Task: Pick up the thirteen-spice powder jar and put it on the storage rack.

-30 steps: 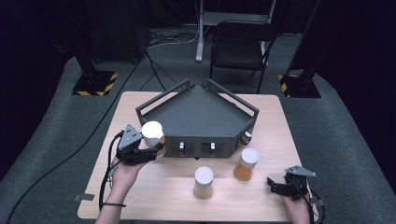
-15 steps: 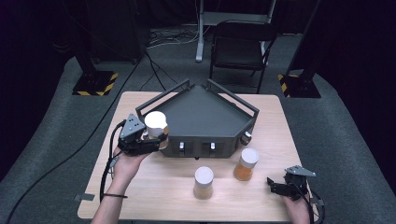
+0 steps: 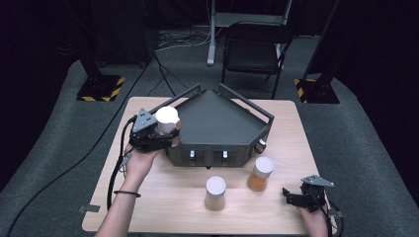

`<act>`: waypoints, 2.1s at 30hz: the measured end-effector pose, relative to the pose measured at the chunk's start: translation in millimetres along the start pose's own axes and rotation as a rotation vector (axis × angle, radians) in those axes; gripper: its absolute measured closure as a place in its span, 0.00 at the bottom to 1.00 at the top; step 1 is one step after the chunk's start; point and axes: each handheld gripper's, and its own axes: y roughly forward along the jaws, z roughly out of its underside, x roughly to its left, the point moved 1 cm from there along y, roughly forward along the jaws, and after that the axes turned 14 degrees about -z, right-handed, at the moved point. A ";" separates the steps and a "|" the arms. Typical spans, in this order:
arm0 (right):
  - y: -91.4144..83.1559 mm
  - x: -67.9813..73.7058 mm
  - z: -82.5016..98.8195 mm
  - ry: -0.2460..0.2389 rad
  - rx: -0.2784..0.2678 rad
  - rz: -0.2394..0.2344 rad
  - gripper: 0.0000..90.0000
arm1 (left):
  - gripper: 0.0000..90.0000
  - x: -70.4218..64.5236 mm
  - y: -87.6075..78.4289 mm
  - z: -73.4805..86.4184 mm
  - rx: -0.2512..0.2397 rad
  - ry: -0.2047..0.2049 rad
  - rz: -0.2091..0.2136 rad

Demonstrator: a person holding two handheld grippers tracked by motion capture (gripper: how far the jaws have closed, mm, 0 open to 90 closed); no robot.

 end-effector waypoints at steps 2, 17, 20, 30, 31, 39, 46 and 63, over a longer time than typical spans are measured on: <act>0.0 -0.2 0.0 -0.001 0.000 -0.001 0.09 | 0.33 -1.0 4.0 -3.1 0.001 0.002 -0.009; 0.0 -0.8 -0.2 -0.004 0.001 -0.004 0.09 | 0.33 -8.0 26.1 -3.1 0.023 -0.020 -0.053; 0.0 -0.9 -0.2 -0.004 0.001 -0.005 0.09 | 0.33 -9.5 30.2 -2.8 0.040 -0.006 -0.056; 0.0 -1.0 -0.2 -0.005 0.001 -0.006 0.09 | 0.33 -10.3 38.1 0.9 0.060 -0.025 -0.057; 0.1 -0.9 -0.2 -0.004 0.001 -0.006 0.09 | 0.33 -10.1 38.4 1.0 0.061 -0.029 -0.054; 0.1 -0.9 -0.2 -0.005 0.001 -0.006 0.09 | 0.29 -2.1 39.8 2.6 0.063 -0.078 -0.017; 0.1 -0.9 -0.2 -0.005 0.001 -0.007 0.09 | 0.17 -5.4 37.2 0.9 0.098 -0.028 -0.028; 0.3 -0.7 -0.3 -0.005 0.001 -0.006 0.09 | 0.16 12.4 11.8 40.3 0.076 -0.074 0.000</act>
